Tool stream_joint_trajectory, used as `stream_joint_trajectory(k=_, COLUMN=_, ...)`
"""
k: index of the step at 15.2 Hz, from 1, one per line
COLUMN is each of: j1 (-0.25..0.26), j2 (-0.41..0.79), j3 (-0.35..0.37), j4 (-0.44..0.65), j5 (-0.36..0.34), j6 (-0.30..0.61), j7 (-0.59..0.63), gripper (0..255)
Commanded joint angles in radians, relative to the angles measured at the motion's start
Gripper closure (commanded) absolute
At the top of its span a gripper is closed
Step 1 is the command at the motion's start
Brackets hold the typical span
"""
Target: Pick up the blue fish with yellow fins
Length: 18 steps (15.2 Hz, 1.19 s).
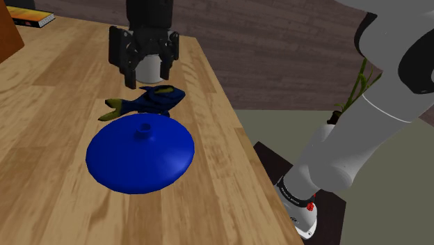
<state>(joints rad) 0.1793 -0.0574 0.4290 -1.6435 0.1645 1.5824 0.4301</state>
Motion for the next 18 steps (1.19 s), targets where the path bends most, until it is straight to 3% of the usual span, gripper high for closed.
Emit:
stream_joint_trajectory(k=1, j1=0.001, j2=-0.002, j3=0.001, j4=-0.030, j5=0.001, j6=0.029, j7=-0.003, gripper=0)
stream_joint_trajectory(k=6, j1=0.001, j2=-0.011, j3=0.001, j4=-0.088, j5=0.005, j6=0.078, j7=-0.011, gripper=0)
stream_joint_trajectory(k=7, j1=0.001, j2=-0.010, j3=0.001, j4=-0.088, j5=0.005, j6=0.078, j7=-0.011, gripper=255)
stream_joint_trajectory(k=18, j1=0.001, j2=-0.006, j3=0.001, j4=-0.056, j5=0.003, j6=0.051, j7=-0.007, gripper=255)
